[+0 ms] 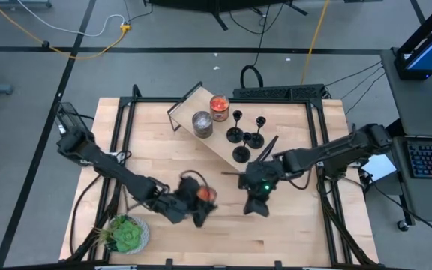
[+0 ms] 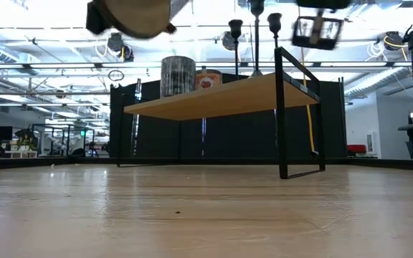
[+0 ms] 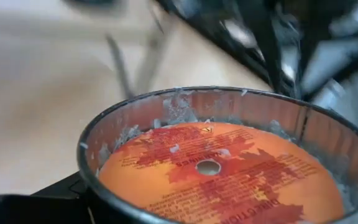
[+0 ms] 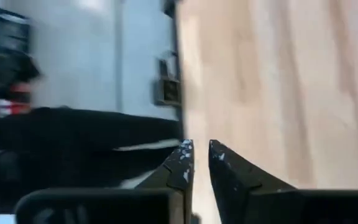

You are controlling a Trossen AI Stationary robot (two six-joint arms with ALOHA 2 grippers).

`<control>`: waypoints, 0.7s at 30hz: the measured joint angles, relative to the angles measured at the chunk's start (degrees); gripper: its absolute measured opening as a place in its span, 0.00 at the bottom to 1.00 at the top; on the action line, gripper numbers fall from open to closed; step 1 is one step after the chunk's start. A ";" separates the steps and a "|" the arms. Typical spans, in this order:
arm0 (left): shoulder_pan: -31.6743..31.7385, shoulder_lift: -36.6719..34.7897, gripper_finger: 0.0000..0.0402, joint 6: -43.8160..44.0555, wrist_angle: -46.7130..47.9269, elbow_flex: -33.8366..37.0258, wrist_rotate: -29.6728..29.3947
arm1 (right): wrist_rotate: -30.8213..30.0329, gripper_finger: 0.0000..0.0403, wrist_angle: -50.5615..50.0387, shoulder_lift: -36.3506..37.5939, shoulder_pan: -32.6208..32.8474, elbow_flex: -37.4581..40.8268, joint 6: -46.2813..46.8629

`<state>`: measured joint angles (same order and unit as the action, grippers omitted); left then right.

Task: Pick & Place candle stick holders
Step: Put the orange scented candle on the shelf

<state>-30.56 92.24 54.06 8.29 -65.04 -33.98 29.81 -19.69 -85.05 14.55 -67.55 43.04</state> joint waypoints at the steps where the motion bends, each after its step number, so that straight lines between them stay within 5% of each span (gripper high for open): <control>1: -0.01 -1.51 0.86 -0.53 1.68 0.00 -3.53 | -1.42 0.10 -2.27 0.49 0.52 0.00 -0.63; 14: 4.06 -16.72 0.86 -11.55 16.00 -0.11 -36.28 | -21.56 0.00 -20.95 8.86 7.67 0.04 1.10; 21: 14.59 -18.57 0.86 -20.72 15.51 -0.11 -39.56 | -27.07 0.00 -24.43 11.06 8.61 0.06 3.49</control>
<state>-15.97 73.67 33.34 23.80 -65.14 -73.54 2.73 -44.13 -73.98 23.16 -67.48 46.53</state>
